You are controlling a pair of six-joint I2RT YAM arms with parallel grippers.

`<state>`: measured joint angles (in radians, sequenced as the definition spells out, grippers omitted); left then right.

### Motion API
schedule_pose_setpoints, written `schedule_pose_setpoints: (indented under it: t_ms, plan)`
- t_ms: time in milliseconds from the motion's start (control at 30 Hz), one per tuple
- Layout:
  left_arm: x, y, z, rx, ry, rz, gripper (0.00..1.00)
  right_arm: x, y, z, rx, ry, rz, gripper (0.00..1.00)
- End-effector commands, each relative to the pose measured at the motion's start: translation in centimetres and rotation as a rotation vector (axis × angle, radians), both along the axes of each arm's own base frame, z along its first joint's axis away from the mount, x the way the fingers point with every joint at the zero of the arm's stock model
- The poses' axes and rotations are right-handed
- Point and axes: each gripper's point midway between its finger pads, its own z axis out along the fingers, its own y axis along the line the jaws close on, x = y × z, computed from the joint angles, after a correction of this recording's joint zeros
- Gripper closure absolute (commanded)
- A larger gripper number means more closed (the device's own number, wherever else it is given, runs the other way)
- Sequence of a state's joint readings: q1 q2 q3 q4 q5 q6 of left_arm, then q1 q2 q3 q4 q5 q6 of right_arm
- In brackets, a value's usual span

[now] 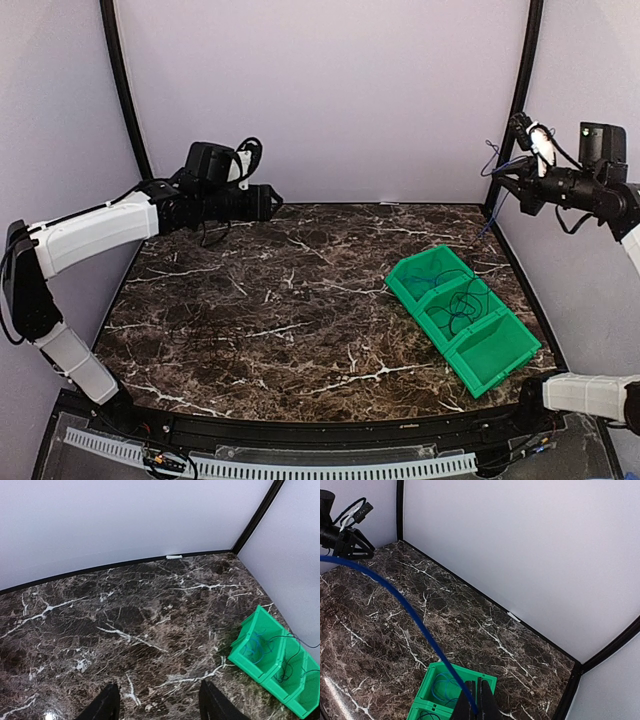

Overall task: Untangle the cables
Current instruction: Place the untangled cable in the bin.

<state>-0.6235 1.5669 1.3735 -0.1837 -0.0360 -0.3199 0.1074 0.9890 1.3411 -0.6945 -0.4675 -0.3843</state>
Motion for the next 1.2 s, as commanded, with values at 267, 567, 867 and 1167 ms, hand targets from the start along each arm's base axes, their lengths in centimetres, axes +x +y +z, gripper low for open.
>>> schedule_pose_setpoints:
  t_ms: [267,567,867,1167]
  plan:
    - [-0.1,3.8,-0.7,0.064,-0.121,0.100,0.41,-3.2,1.5,1.4,0.049,0.003,0.190,1.00]
    - [-0.9,5.1,-3.5,0.103,-0.126,0.121,0.40,-4.2,2.1,2.3,0.075,0.003,0.266,1.00]
    - [-0.8,5.4,-4.8,0.155,-0.123,0.122,0.40,-4.1,1.4,0.6,0.031,0.014,0.227,1.00]
    - [-0.7,5.1,-5.8,0.164,-0.101,0.108,0.40,-3.2,0.1,-2.4,-0.050,0.044,0.154,1.00]
